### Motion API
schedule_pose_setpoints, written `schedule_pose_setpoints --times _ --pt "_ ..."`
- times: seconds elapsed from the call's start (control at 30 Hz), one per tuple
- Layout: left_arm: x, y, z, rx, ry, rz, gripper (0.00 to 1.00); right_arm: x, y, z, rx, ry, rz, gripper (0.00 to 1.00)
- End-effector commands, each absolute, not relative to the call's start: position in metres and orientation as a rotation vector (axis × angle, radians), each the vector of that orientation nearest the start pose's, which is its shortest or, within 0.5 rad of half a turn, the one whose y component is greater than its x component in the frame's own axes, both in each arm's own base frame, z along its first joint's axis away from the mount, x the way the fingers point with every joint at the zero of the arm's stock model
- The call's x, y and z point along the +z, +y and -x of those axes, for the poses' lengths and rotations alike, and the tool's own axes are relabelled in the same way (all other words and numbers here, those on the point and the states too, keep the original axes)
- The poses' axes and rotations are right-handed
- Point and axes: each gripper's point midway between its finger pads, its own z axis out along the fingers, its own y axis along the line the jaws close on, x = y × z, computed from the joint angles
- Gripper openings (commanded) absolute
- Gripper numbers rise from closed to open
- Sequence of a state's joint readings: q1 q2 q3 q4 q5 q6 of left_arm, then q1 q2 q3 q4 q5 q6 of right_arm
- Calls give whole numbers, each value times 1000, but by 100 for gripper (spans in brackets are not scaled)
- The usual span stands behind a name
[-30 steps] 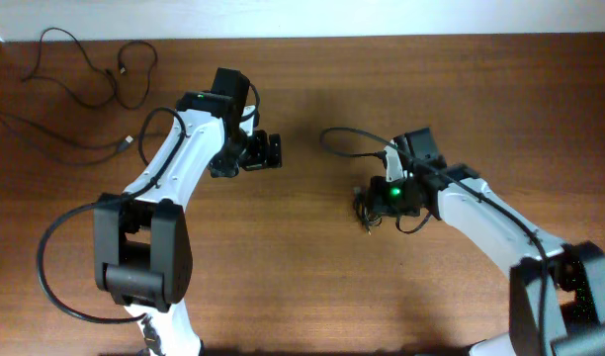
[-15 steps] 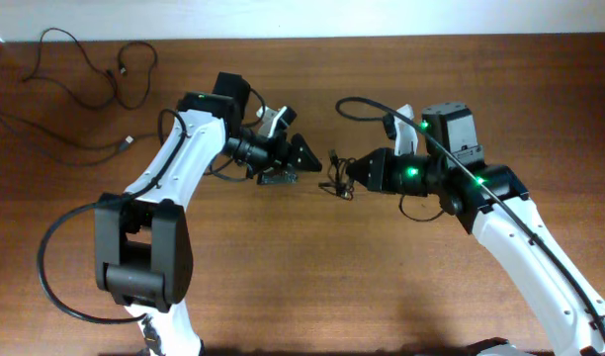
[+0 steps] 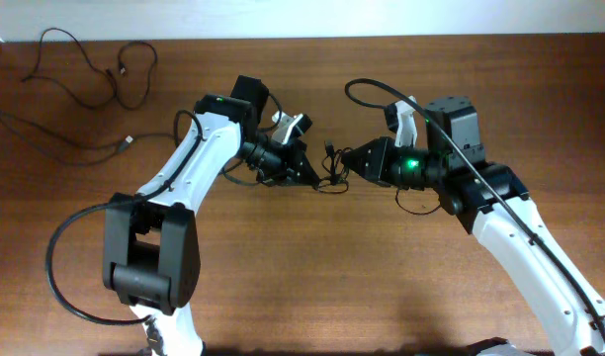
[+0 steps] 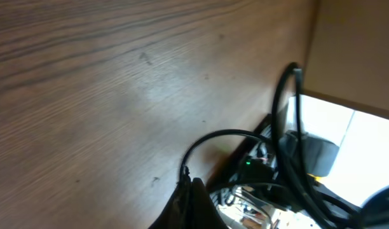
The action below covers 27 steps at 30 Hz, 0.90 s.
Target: Untangle cables
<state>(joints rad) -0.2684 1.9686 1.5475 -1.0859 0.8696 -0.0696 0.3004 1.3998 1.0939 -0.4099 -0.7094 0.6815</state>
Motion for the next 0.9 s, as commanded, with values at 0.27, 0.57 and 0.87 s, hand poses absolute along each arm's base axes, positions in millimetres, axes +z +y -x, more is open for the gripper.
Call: schedule_pose_setpoints --times 0.27,0.57,0.87 --pt "97 -198 -328 -1008 3133 -121 68 220 215 -337 1245 2428 -94 4" --pt "121 -225 -336 -1340 3028 10 66 222 231 -325 1301 2442 -24 4" --pt "112 -166 -371 -1209 2989 314 62 221 234 -321 1287 2441 38 4"
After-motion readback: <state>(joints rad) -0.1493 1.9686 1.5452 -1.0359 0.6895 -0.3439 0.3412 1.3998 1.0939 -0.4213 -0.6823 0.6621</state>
